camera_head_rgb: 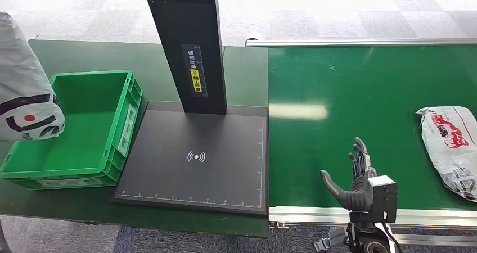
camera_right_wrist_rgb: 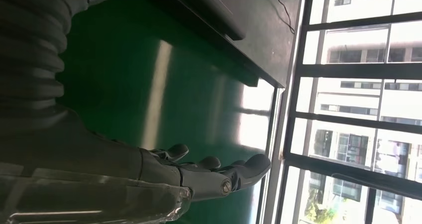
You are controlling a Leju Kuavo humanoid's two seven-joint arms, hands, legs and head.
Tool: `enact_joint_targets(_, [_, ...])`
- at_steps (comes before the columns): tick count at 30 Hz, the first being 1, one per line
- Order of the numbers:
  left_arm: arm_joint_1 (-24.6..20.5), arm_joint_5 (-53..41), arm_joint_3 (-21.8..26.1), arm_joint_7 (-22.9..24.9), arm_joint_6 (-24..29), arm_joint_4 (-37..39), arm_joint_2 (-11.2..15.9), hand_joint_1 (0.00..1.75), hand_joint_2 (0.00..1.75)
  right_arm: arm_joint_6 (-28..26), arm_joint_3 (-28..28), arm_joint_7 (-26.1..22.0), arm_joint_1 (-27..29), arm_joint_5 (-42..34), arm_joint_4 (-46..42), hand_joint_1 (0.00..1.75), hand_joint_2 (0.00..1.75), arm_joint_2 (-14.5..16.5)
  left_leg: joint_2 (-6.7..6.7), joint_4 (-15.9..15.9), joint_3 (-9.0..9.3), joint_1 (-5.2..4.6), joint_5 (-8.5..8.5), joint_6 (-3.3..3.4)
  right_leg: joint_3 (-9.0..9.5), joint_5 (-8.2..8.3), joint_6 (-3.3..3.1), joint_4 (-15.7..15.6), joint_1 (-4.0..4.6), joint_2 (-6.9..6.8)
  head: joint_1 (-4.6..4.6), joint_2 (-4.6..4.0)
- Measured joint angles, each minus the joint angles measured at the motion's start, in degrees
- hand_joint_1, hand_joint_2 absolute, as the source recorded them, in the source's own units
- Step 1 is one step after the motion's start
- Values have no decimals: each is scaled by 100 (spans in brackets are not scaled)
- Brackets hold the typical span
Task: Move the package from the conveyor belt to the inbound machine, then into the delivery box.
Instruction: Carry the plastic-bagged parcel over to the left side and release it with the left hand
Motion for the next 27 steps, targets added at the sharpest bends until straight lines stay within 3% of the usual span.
enact_joint_targets(10, [-5,28,-151,58,-50,-85,-110,174,175,0,-4,0,25,0,-28,0,175,13,-1,-1,0,1,0,0,-1,-1,-1,0,2,0,-1,0])
enact_joint_targets(14, [-14,112,-174,58,-200,-69,-109,5,175,0,-4,0,32,-1,-45,0,175,13,-2,0,0,1,0,0,-1,0,0,0,1,0,-1,0])
enact_joint_targets(21, [-85,888,-356,26,-1550,136,-15,0,175,47,-62,35,51,-1,-113,0,175,10,-1,0,0,1,0,0,-1,0,0,0,2,0,-1,0])
enact_joint_targets(27, [-79,554,-626,210,-1542,220,76,0,175,111,-110,31,51,13,-128,0,175,-1,-2,-1,-1,1,0,0,-1,-1,0,0,1,0,-1,0])
